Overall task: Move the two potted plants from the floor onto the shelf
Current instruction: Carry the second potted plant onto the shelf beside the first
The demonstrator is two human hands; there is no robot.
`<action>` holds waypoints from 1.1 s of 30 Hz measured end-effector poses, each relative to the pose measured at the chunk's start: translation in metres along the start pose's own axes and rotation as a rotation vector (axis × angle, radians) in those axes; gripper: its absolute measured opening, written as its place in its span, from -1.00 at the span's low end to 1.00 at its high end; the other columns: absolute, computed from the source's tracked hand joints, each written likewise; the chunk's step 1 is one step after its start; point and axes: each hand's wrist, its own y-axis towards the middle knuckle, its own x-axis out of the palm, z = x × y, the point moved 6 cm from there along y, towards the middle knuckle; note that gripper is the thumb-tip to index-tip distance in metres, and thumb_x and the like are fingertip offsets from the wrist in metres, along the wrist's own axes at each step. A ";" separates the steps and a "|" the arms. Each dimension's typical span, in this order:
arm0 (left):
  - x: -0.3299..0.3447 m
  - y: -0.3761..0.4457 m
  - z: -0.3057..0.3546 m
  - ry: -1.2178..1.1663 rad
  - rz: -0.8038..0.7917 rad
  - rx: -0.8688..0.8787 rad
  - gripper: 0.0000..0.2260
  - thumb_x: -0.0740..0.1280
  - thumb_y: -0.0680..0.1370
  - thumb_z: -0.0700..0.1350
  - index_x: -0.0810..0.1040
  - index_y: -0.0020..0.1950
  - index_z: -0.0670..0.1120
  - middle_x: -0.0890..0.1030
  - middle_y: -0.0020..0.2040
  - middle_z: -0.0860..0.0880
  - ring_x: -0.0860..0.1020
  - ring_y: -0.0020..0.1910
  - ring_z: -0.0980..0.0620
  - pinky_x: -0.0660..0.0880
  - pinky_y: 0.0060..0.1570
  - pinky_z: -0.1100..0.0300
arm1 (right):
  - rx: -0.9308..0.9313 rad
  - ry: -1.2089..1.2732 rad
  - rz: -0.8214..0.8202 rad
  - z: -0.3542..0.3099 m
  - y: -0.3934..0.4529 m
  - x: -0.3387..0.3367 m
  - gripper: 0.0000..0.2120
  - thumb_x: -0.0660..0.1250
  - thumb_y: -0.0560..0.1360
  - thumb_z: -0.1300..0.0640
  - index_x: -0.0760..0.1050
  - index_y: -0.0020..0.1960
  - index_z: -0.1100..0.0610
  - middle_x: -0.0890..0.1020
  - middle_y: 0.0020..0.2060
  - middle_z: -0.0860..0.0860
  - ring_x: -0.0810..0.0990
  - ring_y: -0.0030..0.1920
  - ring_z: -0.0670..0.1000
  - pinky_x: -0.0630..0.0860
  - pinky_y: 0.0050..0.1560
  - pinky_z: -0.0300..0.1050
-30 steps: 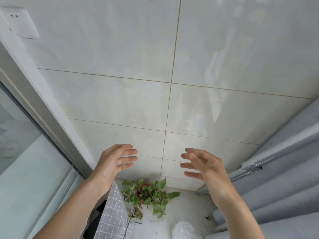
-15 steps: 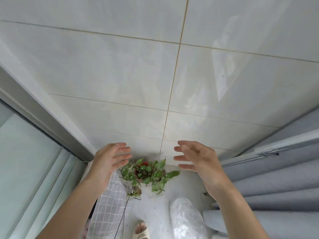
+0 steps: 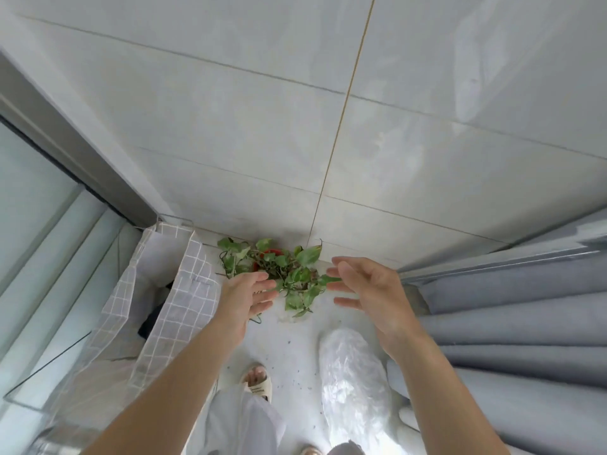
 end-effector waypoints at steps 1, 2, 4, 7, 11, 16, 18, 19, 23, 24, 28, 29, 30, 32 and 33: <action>-0.001 0.016 -0.016 -0.009 0.023 -0.013 -0.77 0.20 0.63 -0.17 0.56 0.17 -0.23 0.69 0.05 -0.18 0.70 -0.03 -0.13 0.62 0.04 -0.01 | 0.009 0.007 0.010 0.021 0.013 0.004 -0.82 0.35 0.58 0.12 0.63 0.14 0.13 0.73 -0.03 0.05 0.71 0.01 0.07 0.62 0.10 0.14; -0.001 0.028 -0.030 -0.026 0.038 -0.033 -0.78 0.20 0.63 -0.18 0.56 0.17 -0.23 0.69 0.05 -0.18 0.70 -0.03 -0.12 0.62 0.02 0.01 | 0.025 0.012 0.022 0.040 0.023 0.008 -0.81 0.35 0.58 0.11 0.63 0.14 0.13 0.73 -0.02 0.05 0.70 0.04 0.06 0.61 0.12 0.13; 0.003 0.062 -0.061 -0.058 0.053 -0.066 -0.79 0.21 0.61 -0.20 0.57 0.16 -0.23 0.69 0.05 -0.17 0.69 -0.03 -0.10 0.63 -0.04 0.06 | 0.027 -0.002 0.023 0.081 0.048 0.020 -0.83 0.37 0.56 0.07 0.65 0.10 0.07 0.73 -0.02 0.01 0.68 0.06 0.01 0.59 0.16 0.12; 0.011 0.117 -0.115 -0.040 0.053 -0.128 -0.79 0.22 0.60 -0.24 0.56 0.17 -0.26 0.67 0.04 -0.18 0.67 -0.04 -0.08 0.62 -0.14 0.12 | 0.012 -0.028 -0.004 0.147 0.084 0.040 -0.82 0.39 0.51 -0.03 0.66 0.07 -0.02 0.72 0.01 -0.07 0.65 0.09 -0.08 0.57 0.20 0.08; -0.002 0.177 -0.165 0.157 -0.004 -0.200 -0.73 0.14 0.66 -0.23 0.51 0.29 -0.27 0.63 0.15 -0.18 0.63 0.03 -0.11 0.61 -0.07 0.08 | -0.014 -0.046 -0.041 0.221 0.125 0.063 -0.83 0.37 0.52 -0.04 0.65 0.06 -0.05 0.71 0.02 -0.08 0.65 0.10 -0.08 0.58 0.18 0.05; -0.027 0.229 -0.194 0.204 -0.120 -0.239 -0.68 0.19 0.64 -0.15 0.49 0.30 -0.31 0.61 0.20 -0.25 0.59 0.15 -0.16 0.57 0.11 0.02 | -0.096 -0.162 -0.066 0.290 0.174 0.093 -0.89 0.35 0.56 0.05 0.65 0.02 -0.04 0.68 -0.01 -0.10 0.63 0.04 -0.10 0.60 0.15 0.03; -0.026 0.249 -0.202 0.109 -0.207 -0.214 -0.67 0.17 0.65 -0.12 0.49 0.28 -0.31 0.60 0.20 -0.28 0.58 0.17 -0.18 0.55 0.05 0.03 | -0.143 -0.231 -0.095 0.316 0.195 0.104 -0.82 0.33 0.56 0.09 0.65 0.10 0.05 0.68 0.00 -0.09 0.63 0.02 -0.12 0.59 0.16 -0.01; -0.025 0.257 -0.204 0.064 -0.236 -0.217 -0.67 0.15 0.65 -0.11 0.49 0.27 -0.32 0.59 0.21 -0.29 0.57 0.18 -0.19 0.54 0.04 0.04 | -0.150 -0.262 -0.097 0.325 0.202 0.107 -0.81 0.32 0.57 0.10 0.65 0.12 0.08 0.68 0.01 -0.08 0.63 0.03 -0.12 0.59 0.16 -0.05; -0.020 0.270 -0.232 0.072 -0.268 -0.280 -0.60 0.11 0.65 -0.10 0.43 0.34 -0.35 0.52 0.31 -0.31 0.51 0.27 -0.22 0.46 0.20 -0.01 | -0.130 -0.278 -0.091 0.357 0.216 0.112 -0.83 0.31 0.57 0.15 0.65 0.08 0.07 0.70 0.00 -0.04 0.66 0.04 -0.06 0.59 0.10 -0.08; -0.018 0.272 -0.237 0.107 -0.272 -0.288 -0.59 0.10 0.65 -0.11 0.41 0.37 -0.35 0.50 0.34 -0.30 0.49 0.30 -0.23 0.43 0.25 -0.03 | -0.104 -0.272 -0.099 0.362 0.218 0.112 -0.83 0.30 0.57 0.15 0.65 0.08 0.06 0.70 0.01 -0.04 0.65 0.05 -0.04 0.58 0.09 -0.06; -0.009 0.289 -0.252 0.141 -0.222 -0.266 -0.71 0.17 0.64 -0.15 0.49 0.31 -0.22 0.52 0.35 -0.14 0.51 0.28 -0.17 0.42 0.32 -0.08 | -0.011 -0.310 -0.190 0.382 0.232 0.124 -0.74 0.28 0.59 0.17 0.59 0.25 0.10 0.65 0.14 0.02 0.60 0.14 0.00 0.55 0.18 0.00; -0.008 0.295 -0.256 0.141 -0.200 -0.258 -0.72 0.18 0.64 -0.16 0.48 0.32 -0.21 0.51 0.36 -0.11 0.50 0.29 -0.14 0.43 0.31 -0.05 | -0.011 -0.327 -0.199 0.384 0.238 0.126 -0.71 0.27 0.59 0.19 0.56 0.29 0.11 0.63 0.18 0.03 0.58 0.14 -0.01 0.53 0.20 -0.02; -0.006 0.303 -0.260 0.134 -0.172 -0.248 -0.72 0.17 0.65 -0.17 0.44 0.34 -0.20 0.50 0.36 -0.09 0.48 0.31 -0.13 0.44 0.28 -0.01 | -0.014 -0.350 -0.203 0.386 0.245 0.127 -0.69 0.25 0.59 0.20 0.54 0.32 0.12 0.61 0.22 0.02 0.56 0.15 -0.02 0.51 0.21 -0.06; -0.004 0.317 -0.266 0.083 -0.115 -0.231 -0.75 0.15 0.66 -0.22 0.43 0.32 -0.17 0.52 0.23 -0.09 0.53 0.22 -0.11 0.47 0.14 0.05 | 0.002 -0.377 -0.205 0.392 0.259 0.130 -0.66 0.22 0.62 0.15 0.49 0.37 0.09 0.60 0.23 0.02 0.57 0.07 -0.02 0.51 0.10 -0.13; -0.001 0.324 -0.270 0.043 -0.108 -0.240 -0.82 0.13 0.66 -0.24 0.47 0.19 -0.15 0.53 0.07 -0.08 0.55 0.04 -0.07 0.48 0.03 0.10 | 0.024 -0.376 -0.201 0.397 0.267 0.131 -0.66 0.20 0.63 0.12 0.48 0.38 0.05 0.60 0.20 0.02 0.56 -0.05 -0.05 0.49 -0.06 -0.20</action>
